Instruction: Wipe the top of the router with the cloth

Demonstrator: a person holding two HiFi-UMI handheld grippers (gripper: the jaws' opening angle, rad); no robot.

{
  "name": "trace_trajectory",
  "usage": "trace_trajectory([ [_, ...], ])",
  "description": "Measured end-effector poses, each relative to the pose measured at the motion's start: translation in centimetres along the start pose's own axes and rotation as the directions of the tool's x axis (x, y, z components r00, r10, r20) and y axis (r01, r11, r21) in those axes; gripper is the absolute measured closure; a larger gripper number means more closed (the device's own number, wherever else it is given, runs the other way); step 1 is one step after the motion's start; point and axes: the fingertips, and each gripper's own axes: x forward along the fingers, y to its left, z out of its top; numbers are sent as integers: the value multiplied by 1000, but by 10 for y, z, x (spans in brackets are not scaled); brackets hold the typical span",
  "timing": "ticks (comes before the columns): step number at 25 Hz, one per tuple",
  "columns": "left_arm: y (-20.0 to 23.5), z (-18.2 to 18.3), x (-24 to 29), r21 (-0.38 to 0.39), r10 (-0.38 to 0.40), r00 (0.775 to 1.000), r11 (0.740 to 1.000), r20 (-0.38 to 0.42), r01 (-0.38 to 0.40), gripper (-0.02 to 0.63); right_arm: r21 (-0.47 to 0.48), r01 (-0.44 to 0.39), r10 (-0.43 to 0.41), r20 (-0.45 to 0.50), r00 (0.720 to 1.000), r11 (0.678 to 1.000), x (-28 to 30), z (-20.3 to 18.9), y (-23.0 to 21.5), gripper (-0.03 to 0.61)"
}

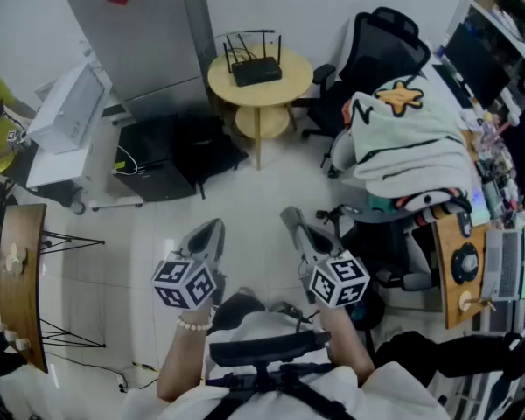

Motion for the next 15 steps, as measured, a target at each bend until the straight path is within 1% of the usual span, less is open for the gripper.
trace_trajectory([
  [5, -8, -10, 16, -11, 13, 1000, 1000, -5, -13, 618, -8, 6, -6, -9, 1000, 1000, -1, -2, -24, 545],
  [9, 0, -11, 33, -17, 26, 1000, 1000, -16, -26, 618, 6, 2, -2, -18, 1000, 1000, 11, -5, -39, 545],
  [12, 10, -5, 56, -26, 22, 1000, 999, -18, -22, 618, 7, 4, -4, -21, 1000, 1000, 27, -2, -49, 545],
  [15, 22, 8, 87, -17, 10, 1000, 1000, -20, -11, 618, -4, 18, -18, -23, 1000, 1000, 50, 8, -60, 545],
])
